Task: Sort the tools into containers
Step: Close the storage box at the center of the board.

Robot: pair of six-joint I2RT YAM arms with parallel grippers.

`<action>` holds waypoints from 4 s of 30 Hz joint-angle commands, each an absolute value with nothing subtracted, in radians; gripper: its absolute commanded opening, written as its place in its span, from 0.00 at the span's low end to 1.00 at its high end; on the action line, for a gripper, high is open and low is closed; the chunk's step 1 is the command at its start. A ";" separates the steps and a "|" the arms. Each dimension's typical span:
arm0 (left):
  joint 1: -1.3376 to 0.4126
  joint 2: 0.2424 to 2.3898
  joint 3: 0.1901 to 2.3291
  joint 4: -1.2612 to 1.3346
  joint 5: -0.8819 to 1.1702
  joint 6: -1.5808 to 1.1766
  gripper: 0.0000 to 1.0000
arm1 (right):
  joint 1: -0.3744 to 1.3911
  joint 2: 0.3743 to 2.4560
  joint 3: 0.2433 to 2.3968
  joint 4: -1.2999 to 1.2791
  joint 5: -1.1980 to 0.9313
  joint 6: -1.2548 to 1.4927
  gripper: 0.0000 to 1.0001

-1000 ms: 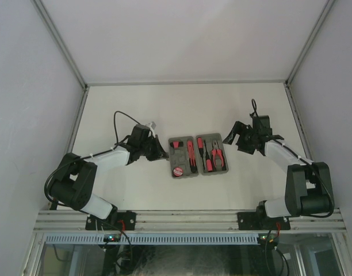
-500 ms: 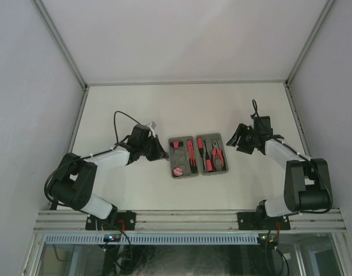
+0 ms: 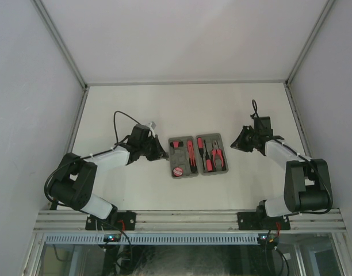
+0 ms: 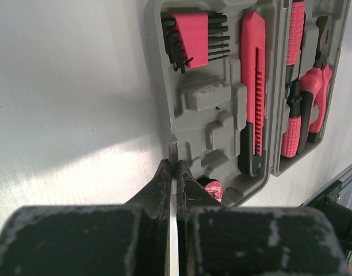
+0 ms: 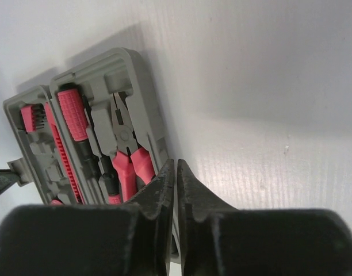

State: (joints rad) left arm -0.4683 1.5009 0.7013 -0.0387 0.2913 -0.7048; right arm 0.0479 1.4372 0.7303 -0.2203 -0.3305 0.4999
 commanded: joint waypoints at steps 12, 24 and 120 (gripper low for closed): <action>-0.457 1.499 0.710 -0.018 0.283 -0.676 0.00 | 0.071 1.472 0.726 -0.153 -0.409 0.509 0.00; -0.457 1.514 0.719 -0.016 0.291 -0.676 0.00 | 0.126 1.566 0.755 -0.168 -0.451 0.500 0.00; -0.509 1.445 0.702 -0.006 0.227 -0.750 0.23 | 0.526 1.517 0.937 -0.143 -0.271 0.373 0.26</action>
State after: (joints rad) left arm -0.5083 1.5002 0.7067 -0.0242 0.2562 -0.7433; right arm 0.5434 1.5681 0.9596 -0.1196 -0.3492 0.4129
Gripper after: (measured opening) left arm 0.211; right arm 0.238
